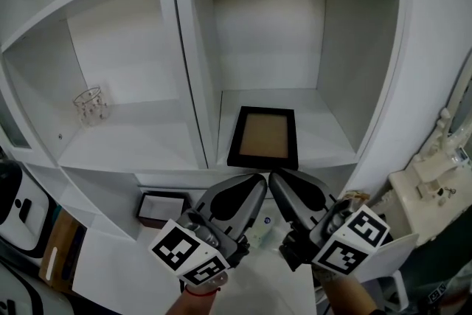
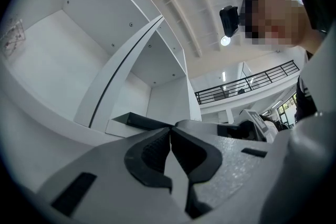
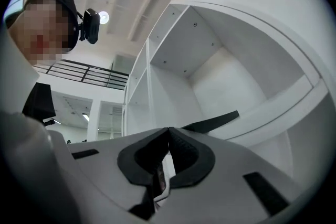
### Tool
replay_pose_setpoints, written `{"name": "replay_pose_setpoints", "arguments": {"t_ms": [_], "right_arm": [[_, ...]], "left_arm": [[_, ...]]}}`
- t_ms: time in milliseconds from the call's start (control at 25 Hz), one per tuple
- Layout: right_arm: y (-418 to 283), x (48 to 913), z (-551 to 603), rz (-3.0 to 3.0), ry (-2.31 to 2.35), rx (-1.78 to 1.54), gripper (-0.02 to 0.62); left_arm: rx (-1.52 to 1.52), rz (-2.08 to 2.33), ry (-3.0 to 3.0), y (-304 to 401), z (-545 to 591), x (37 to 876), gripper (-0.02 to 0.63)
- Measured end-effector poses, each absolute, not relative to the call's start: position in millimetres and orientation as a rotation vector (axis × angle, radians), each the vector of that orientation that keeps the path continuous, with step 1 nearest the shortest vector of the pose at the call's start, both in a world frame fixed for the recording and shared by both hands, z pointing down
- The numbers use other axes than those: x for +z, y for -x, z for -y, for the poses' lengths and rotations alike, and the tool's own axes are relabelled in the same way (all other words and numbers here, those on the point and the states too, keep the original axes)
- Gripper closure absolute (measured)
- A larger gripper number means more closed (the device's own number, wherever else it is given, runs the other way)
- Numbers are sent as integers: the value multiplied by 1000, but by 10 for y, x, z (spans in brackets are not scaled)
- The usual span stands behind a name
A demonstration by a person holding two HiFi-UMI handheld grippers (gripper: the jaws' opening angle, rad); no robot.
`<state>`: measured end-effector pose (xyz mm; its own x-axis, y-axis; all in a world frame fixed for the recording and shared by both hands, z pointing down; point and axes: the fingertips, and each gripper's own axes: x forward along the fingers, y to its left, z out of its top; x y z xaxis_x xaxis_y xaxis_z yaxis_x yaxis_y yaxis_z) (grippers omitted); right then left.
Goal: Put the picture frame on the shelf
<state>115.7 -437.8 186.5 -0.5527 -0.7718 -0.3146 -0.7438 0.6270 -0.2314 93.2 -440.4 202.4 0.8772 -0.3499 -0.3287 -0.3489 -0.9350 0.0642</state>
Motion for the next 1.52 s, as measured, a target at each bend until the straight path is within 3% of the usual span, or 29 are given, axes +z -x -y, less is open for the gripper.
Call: {"name": "replay_pose_setpoints", "arguments": {"t_ms": [600, 1520], "right_arm": [[-1150, 1839, 4639, -2369, 1190, -221, 589], [-1090, 2265, 4518, -2475, 1334, -45, 589]], "left_arm": [[-484, 482, -3008, -921, 4277, 2334, 592], [-407, 691, -2998, -791, 4388, 2644, 592]]}}
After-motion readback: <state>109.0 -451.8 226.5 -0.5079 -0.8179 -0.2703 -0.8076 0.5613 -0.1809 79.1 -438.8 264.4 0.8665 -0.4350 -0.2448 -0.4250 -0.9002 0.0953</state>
